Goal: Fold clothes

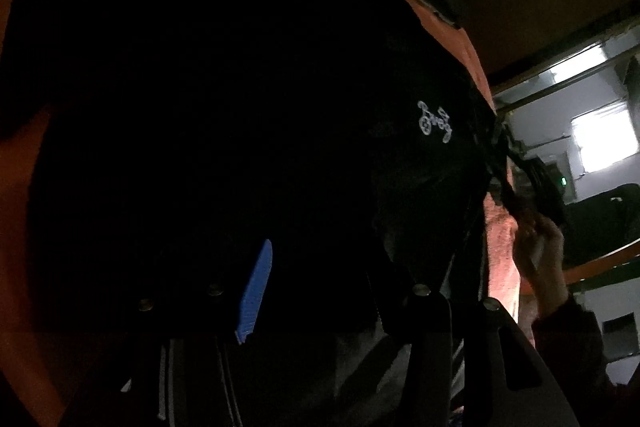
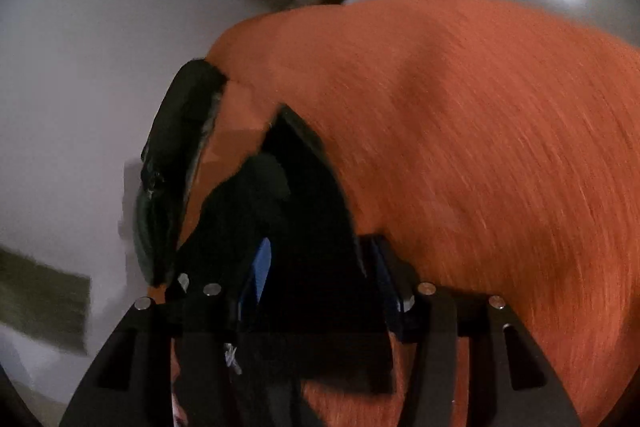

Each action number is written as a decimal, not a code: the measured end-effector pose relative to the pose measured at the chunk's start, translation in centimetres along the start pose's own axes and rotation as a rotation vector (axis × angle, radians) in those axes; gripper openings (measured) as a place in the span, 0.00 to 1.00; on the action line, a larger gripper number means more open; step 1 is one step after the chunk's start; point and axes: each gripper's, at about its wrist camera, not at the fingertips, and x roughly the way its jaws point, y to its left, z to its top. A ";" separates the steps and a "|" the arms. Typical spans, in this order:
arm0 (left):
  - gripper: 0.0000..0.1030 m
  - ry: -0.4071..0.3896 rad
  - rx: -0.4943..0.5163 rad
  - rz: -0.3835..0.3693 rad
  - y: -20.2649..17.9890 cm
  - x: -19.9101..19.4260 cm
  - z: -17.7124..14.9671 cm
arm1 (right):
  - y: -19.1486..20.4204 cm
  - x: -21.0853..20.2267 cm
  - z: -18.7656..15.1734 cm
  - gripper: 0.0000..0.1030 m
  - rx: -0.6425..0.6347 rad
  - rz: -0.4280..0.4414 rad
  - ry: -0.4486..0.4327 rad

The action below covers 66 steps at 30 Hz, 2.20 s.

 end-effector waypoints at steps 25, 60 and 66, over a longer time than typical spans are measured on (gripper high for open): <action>0.49 0.050 -0.066 -0.012 2.4 1.9 -0.8 | 21.5 1.2 -11.6 0.04 -1.132 -0.286 0.011; 0.49 0.116 -0.010 -0.030 0.7 1.4 -2.9 | 15.6 4.3 -19.3 0.52 -1.634 -0.482 0.163; 0.50 0.113 -0.019 -0.016 1.4 1.0 -3.4 | 15.6 1.6 -20.0 0.01 -1.742 -0.346 0.103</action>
